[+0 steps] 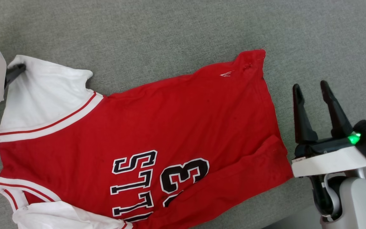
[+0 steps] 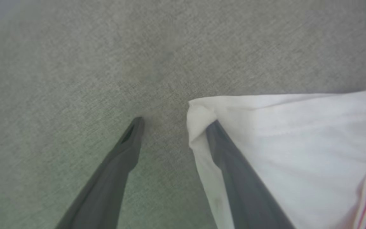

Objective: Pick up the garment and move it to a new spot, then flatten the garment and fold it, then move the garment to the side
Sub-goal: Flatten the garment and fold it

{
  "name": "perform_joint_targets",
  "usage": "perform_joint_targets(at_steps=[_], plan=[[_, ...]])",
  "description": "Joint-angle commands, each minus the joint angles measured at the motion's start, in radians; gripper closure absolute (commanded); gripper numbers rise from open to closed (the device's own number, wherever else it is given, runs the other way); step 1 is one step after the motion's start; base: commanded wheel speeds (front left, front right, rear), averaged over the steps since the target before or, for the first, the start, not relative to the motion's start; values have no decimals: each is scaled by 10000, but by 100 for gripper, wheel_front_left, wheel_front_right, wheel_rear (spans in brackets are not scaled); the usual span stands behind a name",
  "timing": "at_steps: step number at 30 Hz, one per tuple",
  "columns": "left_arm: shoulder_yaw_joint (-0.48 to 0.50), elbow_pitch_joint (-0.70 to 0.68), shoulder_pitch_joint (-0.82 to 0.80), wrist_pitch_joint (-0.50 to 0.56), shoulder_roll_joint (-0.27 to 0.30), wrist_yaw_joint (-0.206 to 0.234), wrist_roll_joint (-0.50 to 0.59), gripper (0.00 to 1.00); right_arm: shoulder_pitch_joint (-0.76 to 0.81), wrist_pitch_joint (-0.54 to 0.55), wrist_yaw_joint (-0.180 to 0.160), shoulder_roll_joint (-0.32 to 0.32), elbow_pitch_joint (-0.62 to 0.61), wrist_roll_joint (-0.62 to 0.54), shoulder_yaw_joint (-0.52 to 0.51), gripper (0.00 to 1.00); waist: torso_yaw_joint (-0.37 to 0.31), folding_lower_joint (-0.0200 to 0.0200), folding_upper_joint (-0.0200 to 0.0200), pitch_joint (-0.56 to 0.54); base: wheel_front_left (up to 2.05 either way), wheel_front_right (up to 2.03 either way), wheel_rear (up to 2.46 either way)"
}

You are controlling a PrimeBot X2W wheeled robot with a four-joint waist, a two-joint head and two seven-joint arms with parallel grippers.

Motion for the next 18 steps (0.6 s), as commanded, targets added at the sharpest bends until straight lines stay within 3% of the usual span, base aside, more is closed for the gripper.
perform_joint_targets(at_steps=[1, 3, 4, 5, 6, 11, 18], plan=[[-199, 146, -24, 25, -64, -9, -23, 0, -196, 53, -4, 41, 99, -26, 82, 0, -30, -1, 0, 64, 0, 0, 0], [-507, 300, -18, 231, -7, -9, -49, 0, -235, 35, -4, 42, 175, -49, 228, 0, -31, -1, 0, 107, 0, 0, 0], [-625, 371, -1, 307, 28, -9, -53, 5, -231, 16, -4, 39, 212, -20, 278, 0, -25, -1, 0, 125, 0, 0, 0], [-733, 428, 11, 307, 36, -8, -74, 57, -253, -9, -5, 38, 248, -12, 305, 0, -18, -1, 0, 139, 0, 0, 0], [-843, 456, 3, 287, 12, -2, -152, 100, -281, -18, -4, 39, 267, -7, 327, 0, -6, -1, 0, 145, 0, 0, 0], [-1024, 586, -32, -336, -268, 1, -583, 100, -340, 2, -4, 38, 349, -133, 258, 0, 190, -1, 0, -26, 0, 0, 0], [-1286, 198, -32, -2259, -380, 1, -752, 100, -365, 781, -5, -285, 210, -653, 207, 0, 731, -1, 0, -808, 0, 0, 0]])
